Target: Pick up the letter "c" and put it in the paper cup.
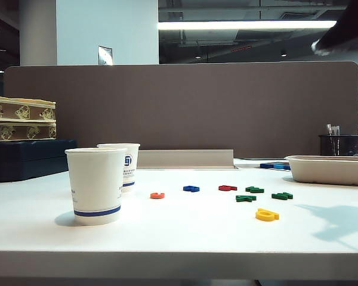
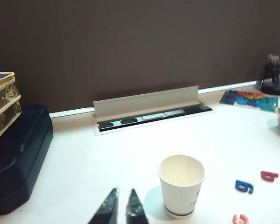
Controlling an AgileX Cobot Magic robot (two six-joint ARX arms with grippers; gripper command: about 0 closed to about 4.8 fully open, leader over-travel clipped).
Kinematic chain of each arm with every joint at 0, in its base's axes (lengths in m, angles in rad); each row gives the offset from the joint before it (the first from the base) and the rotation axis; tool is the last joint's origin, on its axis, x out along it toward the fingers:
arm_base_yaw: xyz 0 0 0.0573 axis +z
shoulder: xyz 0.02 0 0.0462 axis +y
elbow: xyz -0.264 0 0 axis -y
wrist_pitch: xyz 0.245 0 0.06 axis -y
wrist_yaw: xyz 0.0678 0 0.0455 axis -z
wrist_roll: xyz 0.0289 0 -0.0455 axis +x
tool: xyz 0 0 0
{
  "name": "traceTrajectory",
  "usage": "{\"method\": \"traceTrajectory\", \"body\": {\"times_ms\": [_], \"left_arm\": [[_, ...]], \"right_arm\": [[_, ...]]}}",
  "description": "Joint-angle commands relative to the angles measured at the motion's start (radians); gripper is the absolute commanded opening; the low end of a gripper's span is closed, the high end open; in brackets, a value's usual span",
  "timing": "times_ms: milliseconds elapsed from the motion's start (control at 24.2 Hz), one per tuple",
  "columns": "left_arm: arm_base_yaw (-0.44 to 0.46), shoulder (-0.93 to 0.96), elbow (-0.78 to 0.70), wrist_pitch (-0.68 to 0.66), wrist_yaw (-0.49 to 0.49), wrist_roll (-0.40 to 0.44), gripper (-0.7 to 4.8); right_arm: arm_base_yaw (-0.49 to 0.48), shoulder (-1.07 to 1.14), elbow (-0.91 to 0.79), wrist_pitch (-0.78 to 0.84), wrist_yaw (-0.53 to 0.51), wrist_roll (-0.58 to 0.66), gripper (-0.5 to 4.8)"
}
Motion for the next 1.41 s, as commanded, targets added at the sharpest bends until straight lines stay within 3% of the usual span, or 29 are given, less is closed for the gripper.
{"method": "traceTrajectory", "body": {"times_ms": [41,290,414,662,869,952,993,1407], "left_arm": [[-0.001,0.029,0.007,0.000,0.043,0.044,0.26],[-0.041,0.157,0.007,0.003,0.050,0.093,0.26],[-0.071,0.204,0.007,0.009,0.048,0.109,0.26],[-0.093,0.265,0.029,0.018,0.039,0.158,0.26],[-0.093,0.278,0.071,0.017,0.028,0.262,0.26],[-0.093,0.287,0.088,0.006,0.027,0.278,0.26],[-0.093,0.299,0.100,-0.009,0.018,0.284,0.26],[-0.093,0.439,0.130,-0.020,0.013,0.284,0.27]], "right_arm": [[0.021,0.082,0.034,0.018,-0.045,-0.003,0.24],[0.091,0.227,0.102,0.027,-0.044,-0.105,0.25],[0.106,0.272,0.122,0.035,-0.045,-0.129,0.57],[0.129,0.383,0.175,0.040,-0.062,-0.129,0.68],[0.142,0.449,0.198,0.057,-0.071,-0.129,0.69],[0.144,0.470,0.207,0.062,-0.071,-0.129,0.98],[0.164,0.494,0.219,0.066,-0.067,-0.129,1.22],[0.298,0.649,0.319,0.068,-0.059,-0.167,1.22]]}}
